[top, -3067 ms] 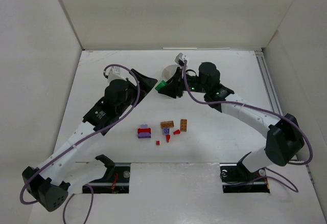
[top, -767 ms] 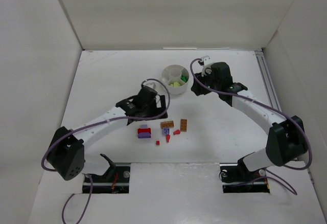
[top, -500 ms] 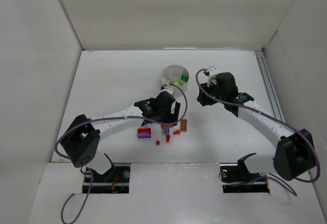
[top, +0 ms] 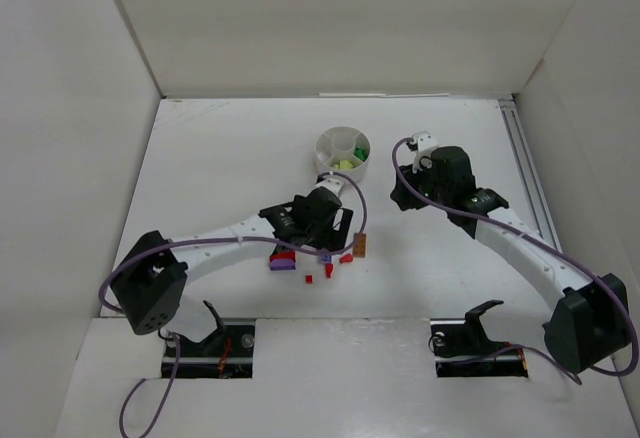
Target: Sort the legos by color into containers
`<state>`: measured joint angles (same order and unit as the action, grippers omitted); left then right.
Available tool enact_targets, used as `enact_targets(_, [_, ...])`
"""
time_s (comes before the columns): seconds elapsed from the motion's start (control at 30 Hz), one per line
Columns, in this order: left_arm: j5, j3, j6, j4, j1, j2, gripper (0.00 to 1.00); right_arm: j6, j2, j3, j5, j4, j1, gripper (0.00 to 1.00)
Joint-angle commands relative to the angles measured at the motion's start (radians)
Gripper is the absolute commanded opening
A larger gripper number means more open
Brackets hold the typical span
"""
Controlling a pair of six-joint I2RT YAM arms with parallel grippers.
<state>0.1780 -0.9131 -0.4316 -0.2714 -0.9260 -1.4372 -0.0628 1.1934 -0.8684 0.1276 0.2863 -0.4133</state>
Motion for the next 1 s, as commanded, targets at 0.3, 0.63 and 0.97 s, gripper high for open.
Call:
enact_targets(0.3, [0.075, -0.070, 0.087, 0.015, -0.076, -0.095, 0.73, 0.008, -0.031, 0.002, 0.018, 0.004, 0.011, 0.54])
enact_targets(0.63, [0.017, -0.011, -0.032, 0.024, -0.076, -0.095, 0.72, 0.026, -0.049, 0.022, 0.006, 0.014, 0.021, 0.54])
enact_targets(0.97, [0.026, 0.039, -0.154, -0.021, -0.123, -0.081, 0.66, 0.026, -0.049, 0.040, 0.015, 0.005, 0.021, 0.54])
